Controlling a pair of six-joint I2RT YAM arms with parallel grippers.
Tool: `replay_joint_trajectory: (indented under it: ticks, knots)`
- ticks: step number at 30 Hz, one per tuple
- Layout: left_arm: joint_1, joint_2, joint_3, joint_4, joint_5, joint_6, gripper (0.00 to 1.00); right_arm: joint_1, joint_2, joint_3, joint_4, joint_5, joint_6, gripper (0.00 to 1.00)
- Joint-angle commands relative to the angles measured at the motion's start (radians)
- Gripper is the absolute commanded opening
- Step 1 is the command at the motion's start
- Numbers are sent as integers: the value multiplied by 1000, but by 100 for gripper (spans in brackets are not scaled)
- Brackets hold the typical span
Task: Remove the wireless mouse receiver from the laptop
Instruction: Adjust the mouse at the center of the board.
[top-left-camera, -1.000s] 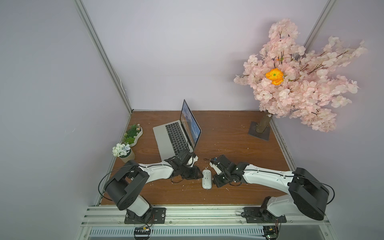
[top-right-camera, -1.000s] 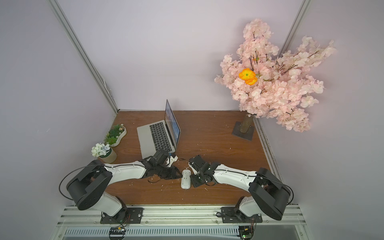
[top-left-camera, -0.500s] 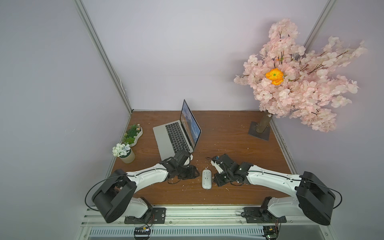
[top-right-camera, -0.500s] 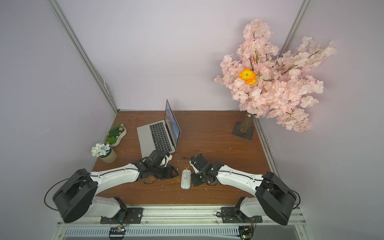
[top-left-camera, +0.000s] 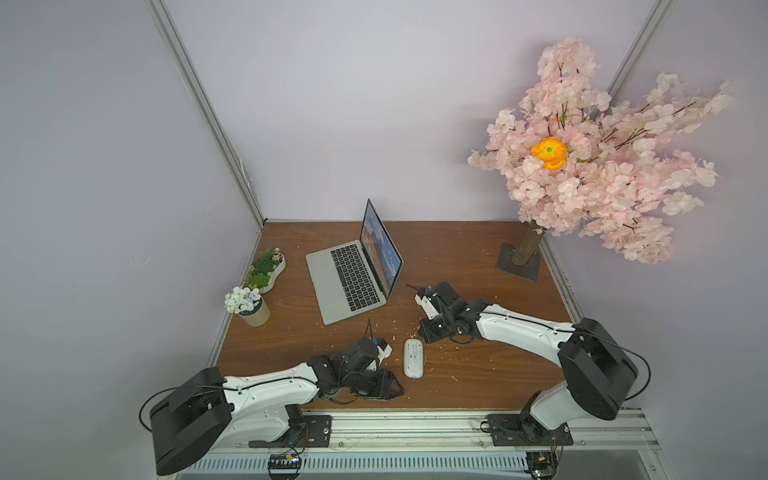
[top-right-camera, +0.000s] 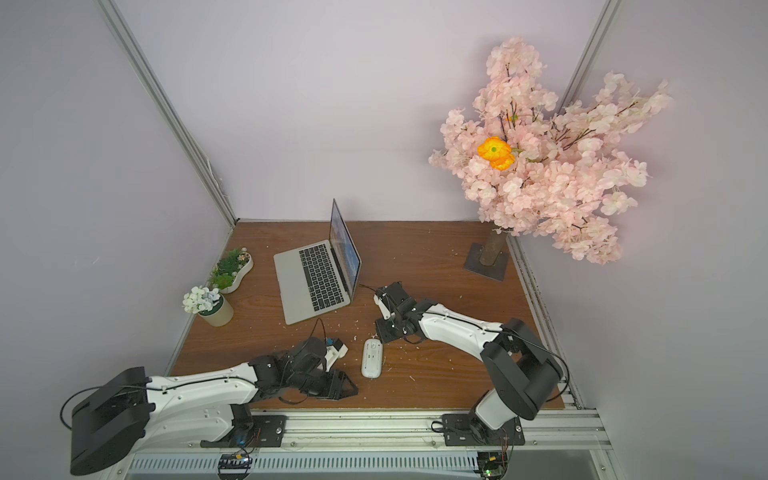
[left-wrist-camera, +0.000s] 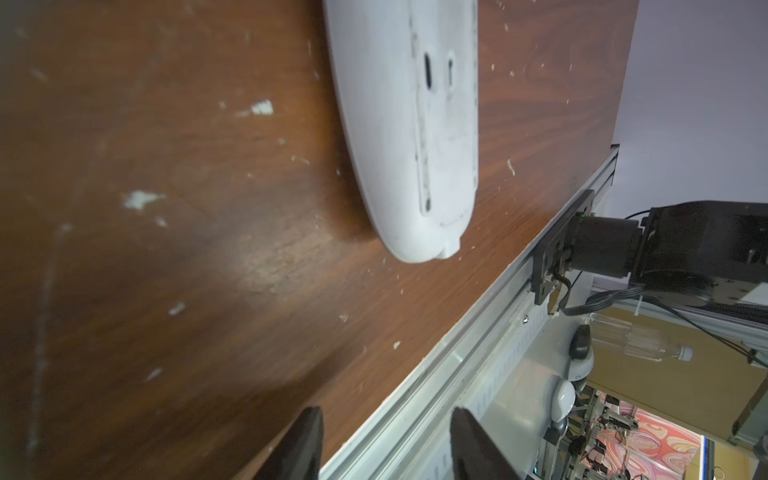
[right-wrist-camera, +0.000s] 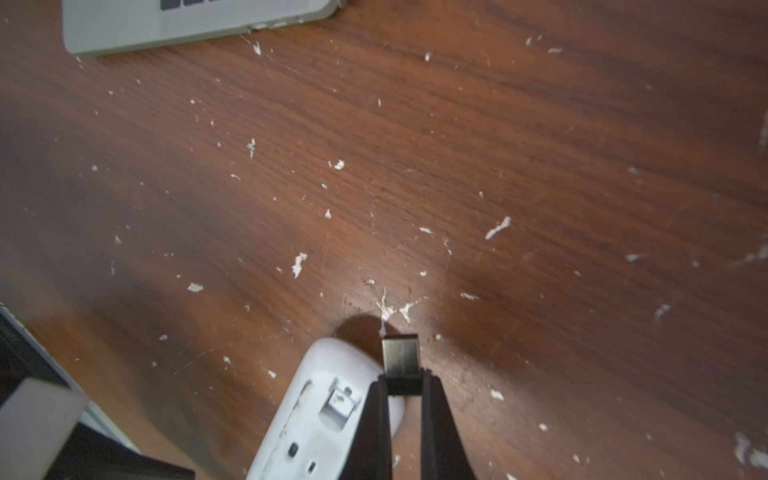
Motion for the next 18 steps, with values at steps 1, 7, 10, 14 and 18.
replay_joint_trajectory:
  ticks: [1,7,10,14,18]
  knots:
    - [-30,54,8,124,26,-14,53,1,41,32,25,-26,-52,0]
    - [-49,170,48,185,57,8,52,1,75,33,35,-36,-65,0]
    - [-48,207,69,155,34,24,51,2,70,11,33,-38,-68,0]
    - [-47,239,104,74,-17,48,47,1,36,-29,43,-41,-58,0]
    - [-20,228,103,38,-72,46,45,6,-2,-87,63,-74,-38,0]
